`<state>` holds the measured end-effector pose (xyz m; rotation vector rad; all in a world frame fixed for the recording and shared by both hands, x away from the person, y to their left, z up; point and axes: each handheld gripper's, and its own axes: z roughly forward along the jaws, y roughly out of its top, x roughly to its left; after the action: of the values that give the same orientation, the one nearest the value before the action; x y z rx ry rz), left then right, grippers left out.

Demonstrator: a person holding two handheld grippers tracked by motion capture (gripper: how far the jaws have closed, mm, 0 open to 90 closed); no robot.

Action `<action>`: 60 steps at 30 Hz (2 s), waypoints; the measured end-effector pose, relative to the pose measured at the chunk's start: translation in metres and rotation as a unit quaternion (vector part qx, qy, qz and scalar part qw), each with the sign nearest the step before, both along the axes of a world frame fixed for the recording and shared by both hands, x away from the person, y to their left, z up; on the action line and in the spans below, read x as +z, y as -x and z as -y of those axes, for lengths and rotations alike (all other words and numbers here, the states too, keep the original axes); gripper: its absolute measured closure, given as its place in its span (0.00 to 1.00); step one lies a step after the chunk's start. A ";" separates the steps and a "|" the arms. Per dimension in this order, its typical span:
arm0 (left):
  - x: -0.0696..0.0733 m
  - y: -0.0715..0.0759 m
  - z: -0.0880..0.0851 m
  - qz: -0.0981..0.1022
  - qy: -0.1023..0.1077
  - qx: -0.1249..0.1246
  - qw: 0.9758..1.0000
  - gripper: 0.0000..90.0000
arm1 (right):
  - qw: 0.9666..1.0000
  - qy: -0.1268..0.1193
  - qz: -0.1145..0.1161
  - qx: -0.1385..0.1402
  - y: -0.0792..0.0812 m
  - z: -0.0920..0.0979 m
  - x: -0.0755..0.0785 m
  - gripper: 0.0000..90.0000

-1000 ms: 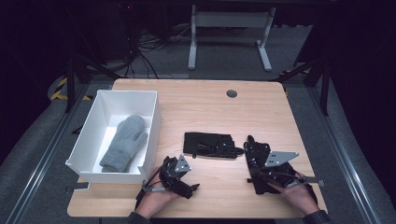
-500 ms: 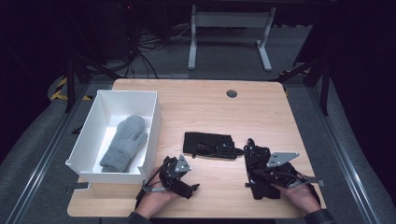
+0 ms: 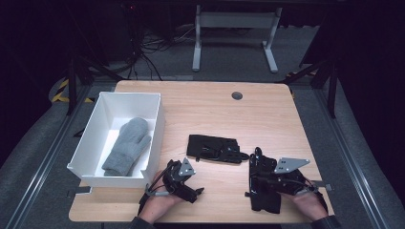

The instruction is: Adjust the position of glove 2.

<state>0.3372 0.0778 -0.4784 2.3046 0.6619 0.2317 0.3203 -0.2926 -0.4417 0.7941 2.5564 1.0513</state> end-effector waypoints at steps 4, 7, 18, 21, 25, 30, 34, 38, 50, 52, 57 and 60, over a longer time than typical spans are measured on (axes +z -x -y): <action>0.011 -0.001 0.001 -0.006 -0.010 0.007 1.000 0.19 | 0.998 -0.022 0.021 -0.056 -0.009 0.023 0.003 0.56; 0.016 -0.002 0.002 -0.006 -0.001 0.006 1.000 0.34 | 0.996 -0.028 0.025 -0.080 -0.013 0.034 0.001 0.47; 0.041 -0.043 0.015 -0.028 -0.004 0.027 0.999 1.00 | 0.986 -0.021 0.014 -0.165 -0.033 0.073 -0.015 0.28; 0.047 -0.056 0.020 -0.012 -0.011 0.043 0.999 1.00 | 0.985 -0.021 0.011 -0.172 -0.036 0.076 -0.017 0.27; 0.051 -0.075 0.025 -0.006 -0.010 0.069 0.998 1.00 | 0.983 -0.021 0.012 -0.180 -0.037 0.078 -0.019 0.26; 0.044 -0.098 0.029 -0.004 -0.027 0.084 0.996 1.00 | 0.981 -0.008 0.013 -0.192 -0.038 0.077 -0.023 0.26; 0.034 -0.106 0.031 -0.021 -0.028 0.081 0.996 1.00 | 0.981 -0.008 0.015 -0.192 -0.038 0.076 -0.023 0.26; 0.030 -0.105 0.031 -0.033 -0.035 0.083 0.995 1.00 | 0.981 -0.011 0.013 -0.192 -0.038 0.077 -0.024 0.26; 0.033 -0.059 0.020 -0.085 -0.037 0.055 0.994 1.00 | 0.982 -0.012 0.014 -0.190 -0.038 0.076 -0.024 0.26; 0.032 -0.049 0.017 -0.096 -0.026 0.043 0.994 1.00 | 0.982 -0.013 0.014 -0.190 -0.038 0.076 -0.024 0.26; 0.030 -0.031 0.014 -0.109 -0.011 0.025 0.994 1.00 | 0.982 -0.012 0.014 -0.190 -0.038 0.076 -0.024 0.26; 0.028 -0.019 0.016 -0.116 -0.001 0.008 0.993 1.00 | 0.982 -0.013 0.014 -0.189 -0.038 0.076 -0.024 0.26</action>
<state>0.3563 0.0621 -0.4501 2.3497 0.7963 -0.0283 0.3583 -0.3688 -0.4658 1.2028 2.2461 0.9628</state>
